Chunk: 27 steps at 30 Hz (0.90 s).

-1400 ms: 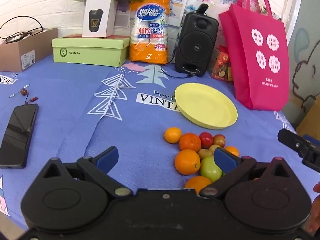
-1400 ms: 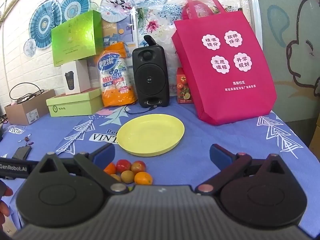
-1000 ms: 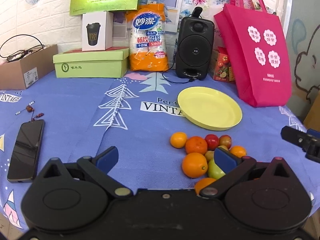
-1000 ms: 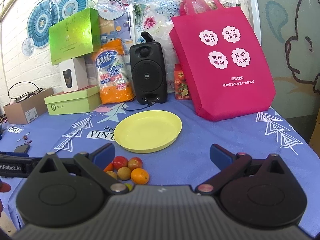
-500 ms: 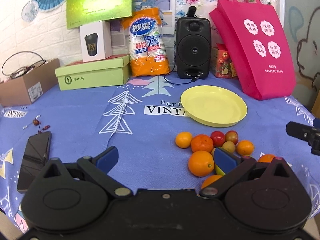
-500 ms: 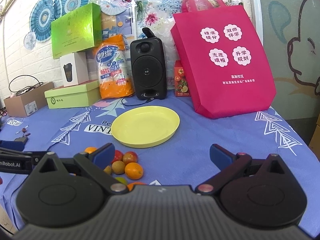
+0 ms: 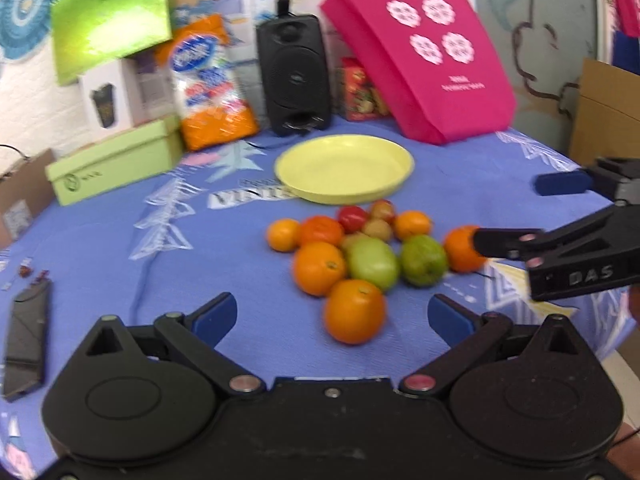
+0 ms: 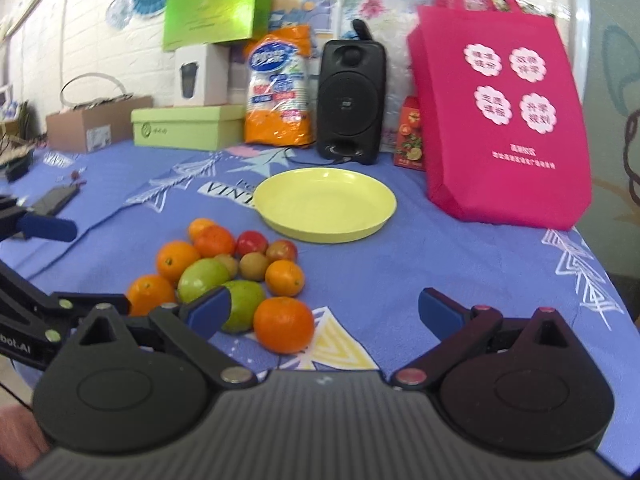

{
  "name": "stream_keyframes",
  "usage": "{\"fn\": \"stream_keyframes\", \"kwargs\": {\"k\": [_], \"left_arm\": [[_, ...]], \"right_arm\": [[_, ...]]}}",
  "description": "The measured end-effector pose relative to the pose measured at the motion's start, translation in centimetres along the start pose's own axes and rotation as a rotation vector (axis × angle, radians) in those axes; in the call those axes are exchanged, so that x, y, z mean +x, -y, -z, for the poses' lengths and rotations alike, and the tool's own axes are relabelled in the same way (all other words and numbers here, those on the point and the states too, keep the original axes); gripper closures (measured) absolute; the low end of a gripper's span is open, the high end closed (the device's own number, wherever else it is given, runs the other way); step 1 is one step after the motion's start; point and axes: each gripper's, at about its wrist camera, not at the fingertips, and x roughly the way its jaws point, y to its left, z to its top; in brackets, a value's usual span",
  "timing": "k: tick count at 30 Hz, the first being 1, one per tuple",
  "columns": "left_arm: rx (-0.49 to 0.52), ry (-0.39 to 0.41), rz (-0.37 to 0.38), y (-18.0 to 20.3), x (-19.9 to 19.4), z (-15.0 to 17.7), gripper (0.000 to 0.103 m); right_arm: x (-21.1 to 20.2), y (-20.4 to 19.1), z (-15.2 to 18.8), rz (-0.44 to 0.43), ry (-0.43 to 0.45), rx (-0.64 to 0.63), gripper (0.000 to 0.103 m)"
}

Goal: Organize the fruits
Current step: 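Move both grippers toward the fruit pile beside the yellow plate, then grasp a large orange with the left gripper while the right gripper grasps another orange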

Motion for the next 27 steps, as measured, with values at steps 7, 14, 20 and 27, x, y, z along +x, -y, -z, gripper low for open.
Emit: {"fn": "stream_keyframes", "kwargs": {"k": [7, 14, 20, 27], "left_arm": [[-0.014, -0.047, 0.028, -0.2, 2.4, 0.8, 0.020], [-0.058, -0.096, 0.083, -1.1, 4.5, 0.9, 0.043], [-0.058, -0.096, 0.107, -1.1, 5.0, 0.7, 0.056], [-0.068, -0.098, 0.116, -1.4, 4.7, 0.4, 0.063]], "right_arm": [[2.2, -0.8, 0.9, -0.055, -0.126, -0.074, 0.025], [4.2, -0.2, 1.8, -0.090, -0.169, -0.020, 0.028], [4.7, 0.2, 1.7, -0.125, -0.166, -0.001, 0.048], [4.6, -0.2, 1.4, -0.146, -0.154, -0.021, 0.065]]}}
